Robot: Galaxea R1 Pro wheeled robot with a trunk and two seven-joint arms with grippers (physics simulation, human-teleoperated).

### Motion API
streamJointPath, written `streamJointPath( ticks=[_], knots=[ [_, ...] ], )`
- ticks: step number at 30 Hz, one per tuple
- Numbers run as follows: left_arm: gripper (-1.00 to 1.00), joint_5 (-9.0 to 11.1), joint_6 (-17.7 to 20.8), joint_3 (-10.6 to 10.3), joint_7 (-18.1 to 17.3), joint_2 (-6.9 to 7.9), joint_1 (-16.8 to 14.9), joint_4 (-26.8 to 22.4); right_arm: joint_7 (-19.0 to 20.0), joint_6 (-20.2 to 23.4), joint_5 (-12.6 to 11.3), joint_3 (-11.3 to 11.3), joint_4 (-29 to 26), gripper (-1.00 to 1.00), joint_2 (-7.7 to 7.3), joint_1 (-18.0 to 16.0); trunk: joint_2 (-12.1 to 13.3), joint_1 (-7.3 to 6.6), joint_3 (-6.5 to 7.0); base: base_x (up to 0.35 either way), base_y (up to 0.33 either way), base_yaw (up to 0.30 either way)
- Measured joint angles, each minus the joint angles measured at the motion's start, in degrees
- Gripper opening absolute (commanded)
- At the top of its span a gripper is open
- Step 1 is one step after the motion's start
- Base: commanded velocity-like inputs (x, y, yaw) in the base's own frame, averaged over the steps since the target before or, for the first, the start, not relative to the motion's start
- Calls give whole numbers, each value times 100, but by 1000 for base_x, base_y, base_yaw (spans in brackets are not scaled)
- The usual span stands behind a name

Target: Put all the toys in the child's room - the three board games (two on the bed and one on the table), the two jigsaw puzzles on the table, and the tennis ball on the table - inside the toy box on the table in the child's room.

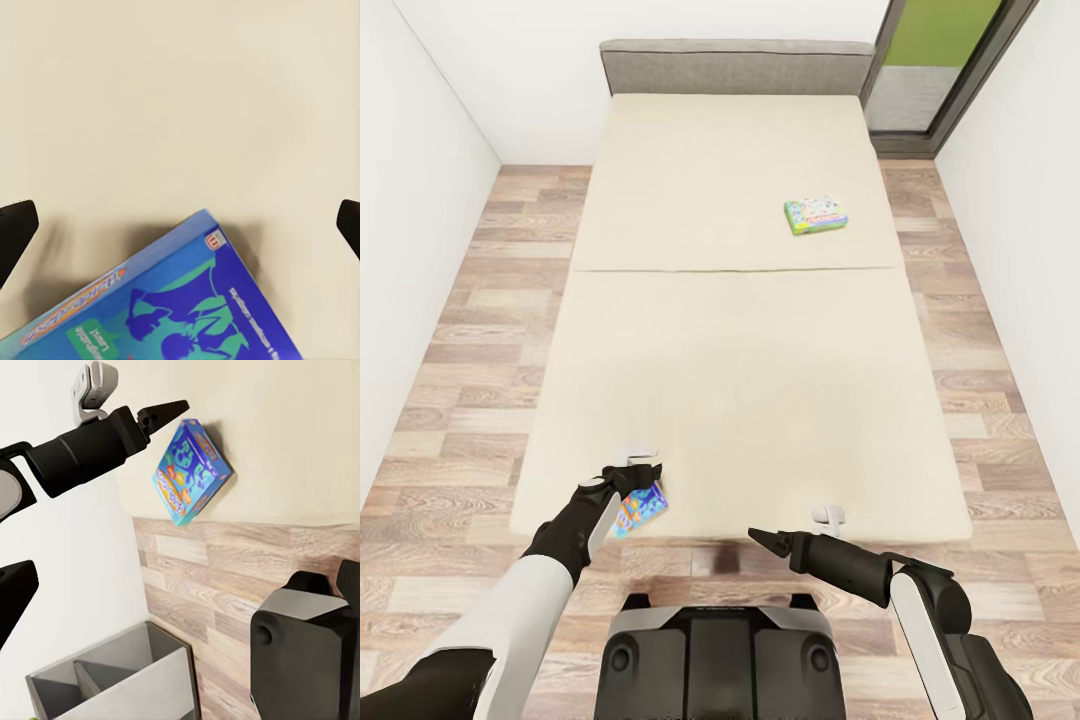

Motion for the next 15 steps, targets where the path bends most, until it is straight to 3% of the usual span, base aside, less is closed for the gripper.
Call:
streamJointPath(
  ticks=[15],
  knots=[
    [100,1,-2,0,-4,8,0,0,3,0,-5,0,0,100,0,0,0,0,-56,0,0,0]
  ],
)
